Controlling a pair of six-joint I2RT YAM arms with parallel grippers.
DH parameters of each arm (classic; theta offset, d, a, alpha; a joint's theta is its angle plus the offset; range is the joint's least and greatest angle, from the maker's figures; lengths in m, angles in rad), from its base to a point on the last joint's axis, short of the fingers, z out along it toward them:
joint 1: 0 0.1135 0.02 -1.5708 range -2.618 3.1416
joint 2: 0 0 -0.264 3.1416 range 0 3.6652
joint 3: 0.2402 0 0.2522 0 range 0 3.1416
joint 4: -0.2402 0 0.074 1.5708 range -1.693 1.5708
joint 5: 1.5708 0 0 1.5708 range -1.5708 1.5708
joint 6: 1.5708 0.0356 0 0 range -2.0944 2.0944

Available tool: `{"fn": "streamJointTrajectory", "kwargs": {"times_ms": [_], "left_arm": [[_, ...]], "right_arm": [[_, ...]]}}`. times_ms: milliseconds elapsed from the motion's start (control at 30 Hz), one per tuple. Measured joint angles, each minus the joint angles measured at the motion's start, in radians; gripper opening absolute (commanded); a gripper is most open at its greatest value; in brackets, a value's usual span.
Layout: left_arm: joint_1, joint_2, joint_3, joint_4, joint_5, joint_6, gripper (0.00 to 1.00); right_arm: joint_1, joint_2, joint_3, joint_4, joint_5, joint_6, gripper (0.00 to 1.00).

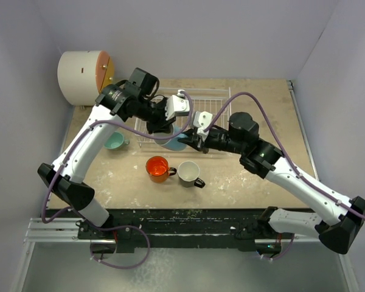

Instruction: Unload the cups from the dish rack

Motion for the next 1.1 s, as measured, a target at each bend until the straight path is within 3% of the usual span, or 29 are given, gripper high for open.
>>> {"fn": "streamJointTrajectory", "kwargs": {"times_ms": [67, 100, 200, 433, 700, 867, 1100], "left_arm": [[-0.001, 0.000, 0.003, 0.002, -0.001, -0.004, 0.79], [-0.002, 0.000, 0.004, 0.012, 0.000, -0.003, 0.99], [-0.004, -0.009, 0.009, 0.050, -0.003, -0.031, 0.99], [0.024, -0.063, 0.009, 0.133, -0.027, -0.075, 0.99], [0.115, -0.072, -0.034, 0.196, -0.072, -0.134, 0.99], [0.125, -0.073, -0.057, 0.219, -0.103, -0.161, 0.99], [0.137, -0.084, -0.082, 0.249, -0.117, -0.180, 0.99]], "right_arm": [[0.002, -0.004, 0.002, -0.003, 0.019, 0.002, 0.00], [0.002, -0.007, 0.002, -0.002, 0.037, 0.010, 0.00], [-0.026, -0.024, -0.014, -0.025, 0.100, 0.054, 0.00], [-0.244, -0.121, -0.077, -0.027, 0.240, 0.194, 0.00], [-0.327, -0.167, -0.115, 0.070, 0.511, 0.291, 0.00], [-0.444, -0.090, -0.165, 0.147, 0.665, 0.373, 0.00], [-0.580, 0.081, -0.204, 0.280, 0.760, 0.454, 0.00]]}}
